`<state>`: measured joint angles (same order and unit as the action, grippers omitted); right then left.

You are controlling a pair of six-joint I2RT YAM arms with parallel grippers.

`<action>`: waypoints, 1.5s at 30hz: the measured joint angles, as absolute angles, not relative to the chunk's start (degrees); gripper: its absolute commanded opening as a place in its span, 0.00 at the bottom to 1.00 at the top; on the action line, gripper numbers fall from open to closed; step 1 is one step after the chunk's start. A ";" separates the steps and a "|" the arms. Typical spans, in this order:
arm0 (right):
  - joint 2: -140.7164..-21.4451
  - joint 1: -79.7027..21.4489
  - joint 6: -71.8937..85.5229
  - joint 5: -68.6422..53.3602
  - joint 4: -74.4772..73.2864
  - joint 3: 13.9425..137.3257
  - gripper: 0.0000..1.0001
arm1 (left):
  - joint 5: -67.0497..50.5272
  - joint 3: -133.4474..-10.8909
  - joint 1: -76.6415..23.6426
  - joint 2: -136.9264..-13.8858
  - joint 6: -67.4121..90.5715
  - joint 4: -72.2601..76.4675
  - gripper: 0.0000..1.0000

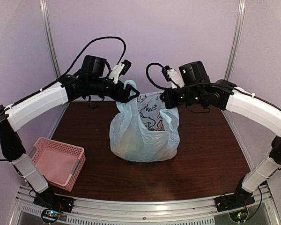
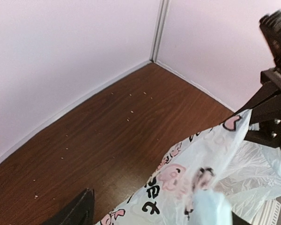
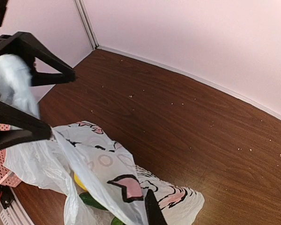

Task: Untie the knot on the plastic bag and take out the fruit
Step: Adjust the bag opening on the takeout bag, then adjust the takeout bag at the center of the board.

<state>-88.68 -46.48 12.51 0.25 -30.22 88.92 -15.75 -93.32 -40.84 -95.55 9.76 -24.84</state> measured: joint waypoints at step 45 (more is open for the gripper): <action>-86.13 -43.18 20.97 1.37 -22.00 81.69 0.00 | 2.76 -64.01 -50.48 -81.93 31.83 -17.72 0.20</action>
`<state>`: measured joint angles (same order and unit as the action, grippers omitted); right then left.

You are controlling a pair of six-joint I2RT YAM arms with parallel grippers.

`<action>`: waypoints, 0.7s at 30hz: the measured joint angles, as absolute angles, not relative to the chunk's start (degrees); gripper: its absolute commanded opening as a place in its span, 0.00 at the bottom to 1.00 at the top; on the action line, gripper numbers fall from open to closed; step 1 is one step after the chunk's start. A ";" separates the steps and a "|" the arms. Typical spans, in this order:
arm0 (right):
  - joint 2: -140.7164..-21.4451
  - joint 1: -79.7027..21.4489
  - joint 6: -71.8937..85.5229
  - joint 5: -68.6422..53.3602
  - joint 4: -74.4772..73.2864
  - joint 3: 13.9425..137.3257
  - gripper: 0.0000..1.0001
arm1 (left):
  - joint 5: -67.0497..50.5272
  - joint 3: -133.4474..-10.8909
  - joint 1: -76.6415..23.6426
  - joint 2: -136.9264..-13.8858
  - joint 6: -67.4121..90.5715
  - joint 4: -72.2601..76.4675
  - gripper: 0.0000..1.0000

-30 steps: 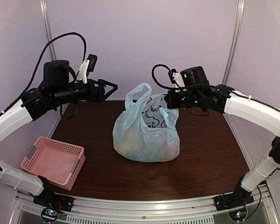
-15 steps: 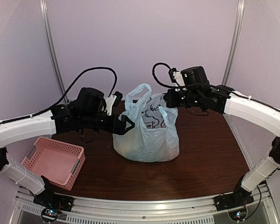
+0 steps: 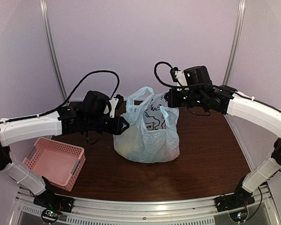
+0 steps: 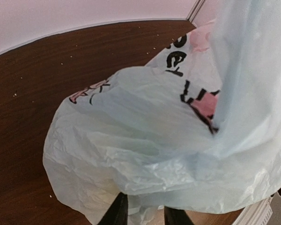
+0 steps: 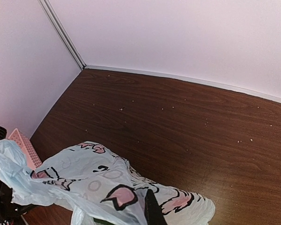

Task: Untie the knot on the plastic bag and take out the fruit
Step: Adjust the takeout bag at the center of the board.

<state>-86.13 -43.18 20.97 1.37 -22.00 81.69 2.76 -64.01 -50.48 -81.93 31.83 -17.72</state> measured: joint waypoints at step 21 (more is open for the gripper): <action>-78.94 -42.98 15.40 -19.64 -22.70 78.06 0.00 | -9.45 -72.01 -35.40 -89.08 27.68 -10.28 0.00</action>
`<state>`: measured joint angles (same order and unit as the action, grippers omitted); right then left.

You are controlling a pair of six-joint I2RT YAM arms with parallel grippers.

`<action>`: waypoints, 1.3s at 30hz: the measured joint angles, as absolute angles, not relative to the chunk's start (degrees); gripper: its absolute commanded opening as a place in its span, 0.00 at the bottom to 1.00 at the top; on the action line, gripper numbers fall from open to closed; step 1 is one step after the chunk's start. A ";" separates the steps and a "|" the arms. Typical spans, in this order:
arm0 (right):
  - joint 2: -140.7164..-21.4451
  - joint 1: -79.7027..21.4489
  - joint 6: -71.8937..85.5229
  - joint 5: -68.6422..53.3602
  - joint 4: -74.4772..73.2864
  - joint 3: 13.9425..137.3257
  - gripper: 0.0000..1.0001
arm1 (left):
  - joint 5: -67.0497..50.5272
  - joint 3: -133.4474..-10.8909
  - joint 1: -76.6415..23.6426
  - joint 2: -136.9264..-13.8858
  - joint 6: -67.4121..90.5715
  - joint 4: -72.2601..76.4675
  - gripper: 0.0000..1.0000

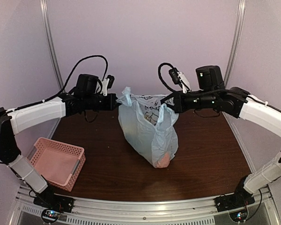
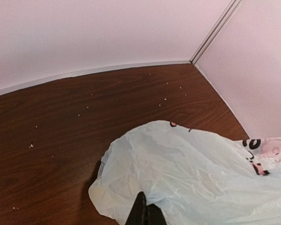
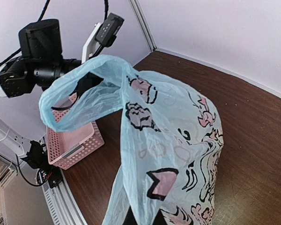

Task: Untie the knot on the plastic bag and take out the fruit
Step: Adjust the takeout bag at the center of the board.

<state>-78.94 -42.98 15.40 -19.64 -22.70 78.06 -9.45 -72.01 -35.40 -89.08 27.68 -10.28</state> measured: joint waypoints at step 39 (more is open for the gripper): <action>-79.90 -43.40 25.91 -20.08 -6.59 67.88 0.00 | -14.76 -64.90 -43.20 -85.69 39.38 -7.60 0.81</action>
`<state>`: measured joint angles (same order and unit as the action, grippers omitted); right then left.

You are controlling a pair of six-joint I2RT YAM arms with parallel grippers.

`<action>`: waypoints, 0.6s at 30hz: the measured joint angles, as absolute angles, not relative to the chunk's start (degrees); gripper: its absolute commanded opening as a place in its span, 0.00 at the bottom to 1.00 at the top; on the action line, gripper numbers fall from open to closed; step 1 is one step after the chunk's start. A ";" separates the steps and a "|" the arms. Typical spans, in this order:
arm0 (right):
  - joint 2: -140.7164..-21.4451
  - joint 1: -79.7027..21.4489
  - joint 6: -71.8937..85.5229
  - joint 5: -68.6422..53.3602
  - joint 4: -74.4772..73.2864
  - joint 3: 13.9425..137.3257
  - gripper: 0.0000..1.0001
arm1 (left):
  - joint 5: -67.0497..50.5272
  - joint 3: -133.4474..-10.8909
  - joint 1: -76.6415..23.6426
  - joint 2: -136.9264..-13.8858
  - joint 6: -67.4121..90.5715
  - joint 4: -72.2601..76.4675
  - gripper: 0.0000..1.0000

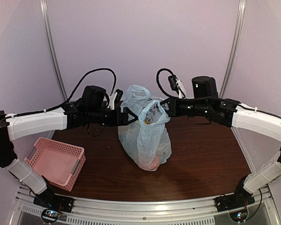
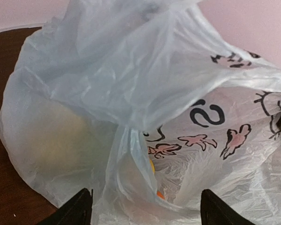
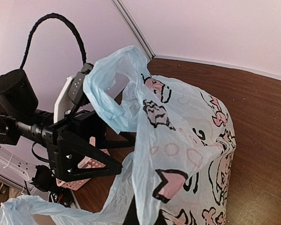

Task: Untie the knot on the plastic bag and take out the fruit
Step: Adjust the takeout bag at the center of the board.

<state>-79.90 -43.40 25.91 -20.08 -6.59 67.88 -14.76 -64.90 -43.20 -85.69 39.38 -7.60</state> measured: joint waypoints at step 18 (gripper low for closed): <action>-79.92 -43.64 25.50 -18.94 -6.68 67.29 0.00 | -11.55 -71.75 -43.20 -95.02 39.46 -9.10 0.76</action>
<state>-79.92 -43.64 25.50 -18.94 -6.68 67.29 -11.55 -71.75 -43.20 -95.02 39.46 -9.10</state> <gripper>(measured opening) 0.003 0.818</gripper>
